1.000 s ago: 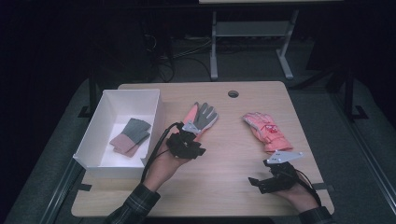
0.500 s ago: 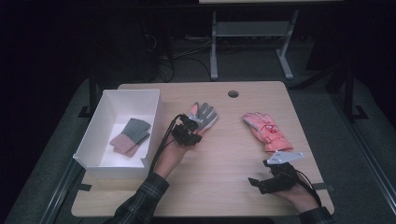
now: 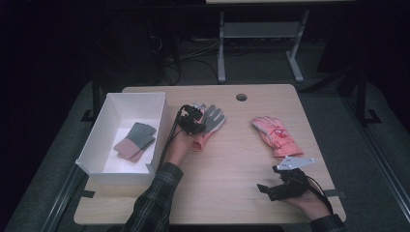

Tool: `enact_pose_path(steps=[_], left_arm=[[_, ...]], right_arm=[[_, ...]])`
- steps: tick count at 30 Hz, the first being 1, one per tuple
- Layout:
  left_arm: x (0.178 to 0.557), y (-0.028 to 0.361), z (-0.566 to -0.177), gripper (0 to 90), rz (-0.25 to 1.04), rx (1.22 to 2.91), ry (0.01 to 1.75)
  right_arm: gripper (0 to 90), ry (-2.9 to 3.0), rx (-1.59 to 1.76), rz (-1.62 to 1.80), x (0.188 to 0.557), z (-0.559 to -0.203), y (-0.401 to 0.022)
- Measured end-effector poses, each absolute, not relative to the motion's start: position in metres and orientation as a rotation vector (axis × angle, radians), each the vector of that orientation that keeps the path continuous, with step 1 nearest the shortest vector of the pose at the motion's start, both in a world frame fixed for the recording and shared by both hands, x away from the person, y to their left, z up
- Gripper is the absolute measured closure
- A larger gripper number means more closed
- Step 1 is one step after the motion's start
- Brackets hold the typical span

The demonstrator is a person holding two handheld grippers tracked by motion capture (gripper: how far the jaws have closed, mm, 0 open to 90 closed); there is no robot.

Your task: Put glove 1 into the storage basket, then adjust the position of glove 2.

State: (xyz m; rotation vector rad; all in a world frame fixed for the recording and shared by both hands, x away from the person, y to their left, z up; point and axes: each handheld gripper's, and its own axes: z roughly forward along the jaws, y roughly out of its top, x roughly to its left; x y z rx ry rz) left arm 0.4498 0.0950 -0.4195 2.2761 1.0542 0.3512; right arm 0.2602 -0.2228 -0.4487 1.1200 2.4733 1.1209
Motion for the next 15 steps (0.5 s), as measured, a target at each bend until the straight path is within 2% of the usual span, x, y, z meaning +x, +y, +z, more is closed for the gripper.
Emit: enact_pose_path(steps=[9, 15], left_arm=[[0.461, 0.094, -0.415, 89.7, 0.357, 2.265, 1.059], [0.471, 0.093, -0.429, 89.7, 0.327, 2.283, 1.092]], right_arm=[[9.2, 2.472, 1.126, 1.115, 0.260, -0.449, -0.224], [9.2, 2.475, 1.127, 1.124, 0.260, -0.449, -0.222]])
